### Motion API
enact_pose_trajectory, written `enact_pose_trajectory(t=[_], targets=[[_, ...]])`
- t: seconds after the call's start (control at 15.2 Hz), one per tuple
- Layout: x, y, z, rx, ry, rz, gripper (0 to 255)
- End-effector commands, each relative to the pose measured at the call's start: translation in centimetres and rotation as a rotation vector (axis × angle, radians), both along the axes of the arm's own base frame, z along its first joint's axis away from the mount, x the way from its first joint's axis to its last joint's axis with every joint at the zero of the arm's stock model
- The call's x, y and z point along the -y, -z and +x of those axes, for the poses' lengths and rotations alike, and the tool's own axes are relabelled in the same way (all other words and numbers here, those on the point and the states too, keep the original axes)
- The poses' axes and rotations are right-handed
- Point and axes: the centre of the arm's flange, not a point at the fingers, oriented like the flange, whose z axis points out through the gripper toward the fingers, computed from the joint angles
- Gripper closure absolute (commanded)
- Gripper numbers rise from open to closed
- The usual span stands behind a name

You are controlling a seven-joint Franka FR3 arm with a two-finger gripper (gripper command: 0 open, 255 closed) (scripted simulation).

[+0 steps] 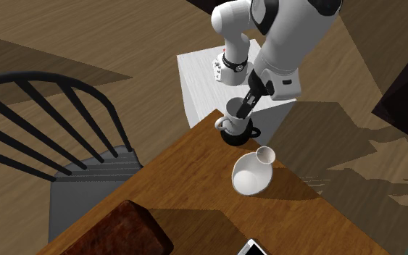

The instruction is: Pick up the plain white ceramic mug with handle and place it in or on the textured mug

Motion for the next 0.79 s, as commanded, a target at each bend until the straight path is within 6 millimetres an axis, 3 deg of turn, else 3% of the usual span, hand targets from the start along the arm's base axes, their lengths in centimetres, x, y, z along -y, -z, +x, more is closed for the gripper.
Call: enact_pose_trajectory(t=[0.0,0.2,0.73], targets=[[-0.2,-1.3,0.2,0.000,0.000,0.000,0],[-0.6,-4.9,0.6,0.000,0.000,0.000,0],[-0.6,-4.9,0.6,0.000,0.000,0.000,0]])
